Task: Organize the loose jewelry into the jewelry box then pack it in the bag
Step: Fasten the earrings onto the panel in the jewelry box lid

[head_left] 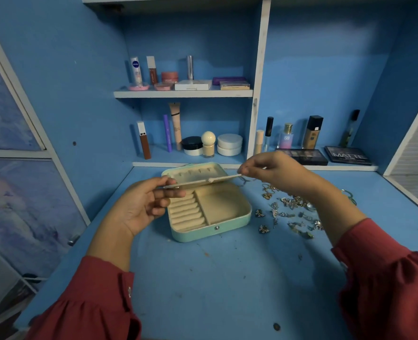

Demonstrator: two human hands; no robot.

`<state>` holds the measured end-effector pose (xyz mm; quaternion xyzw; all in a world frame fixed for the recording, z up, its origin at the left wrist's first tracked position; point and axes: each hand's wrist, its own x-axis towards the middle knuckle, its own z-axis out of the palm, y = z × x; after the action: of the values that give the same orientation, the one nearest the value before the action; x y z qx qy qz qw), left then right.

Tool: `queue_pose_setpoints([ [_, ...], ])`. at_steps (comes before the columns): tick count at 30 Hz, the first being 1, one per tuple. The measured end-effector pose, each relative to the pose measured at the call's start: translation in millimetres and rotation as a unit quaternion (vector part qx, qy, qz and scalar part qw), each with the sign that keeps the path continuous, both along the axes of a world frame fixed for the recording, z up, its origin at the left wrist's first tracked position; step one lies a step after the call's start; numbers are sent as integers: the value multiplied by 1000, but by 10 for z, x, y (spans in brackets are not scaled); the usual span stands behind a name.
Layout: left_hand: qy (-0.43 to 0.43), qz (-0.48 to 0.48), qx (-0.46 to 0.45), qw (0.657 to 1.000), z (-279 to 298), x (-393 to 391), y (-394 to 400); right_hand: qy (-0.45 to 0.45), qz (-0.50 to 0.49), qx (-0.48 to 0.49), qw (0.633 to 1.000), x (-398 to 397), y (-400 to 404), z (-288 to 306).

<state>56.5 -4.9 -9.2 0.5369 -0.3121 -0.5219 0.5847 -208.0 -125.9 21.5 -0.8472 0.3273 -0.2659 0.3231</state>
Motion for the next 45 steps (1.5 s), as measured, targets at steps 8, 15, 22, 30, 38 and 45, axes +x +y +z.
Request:
queue_pose_setpoints([
  [8,36,50,-64,996,-23,-14,-61,104,-56,24,993,-435,-106,-216],
  [15,-20,126,-79,989,-158,28,-232,176,-69,-3,982,-430,-143,-352],
  [22,-50,159,-74,983,-303,109,-342,156,-82,-11,984,-453,-121,-321],
  [30,-62,164,-65,982,-337,121,-359,227,-154,-32,961,-584,-145,-280],
  [38,-60,163,-67,982,-349,128,-364,228,-128,34,965,-623,-70,-187],
  [45,-59,162,-68,983,-352,127,-369,231,-111,39,966,-615,-11,-120],
])
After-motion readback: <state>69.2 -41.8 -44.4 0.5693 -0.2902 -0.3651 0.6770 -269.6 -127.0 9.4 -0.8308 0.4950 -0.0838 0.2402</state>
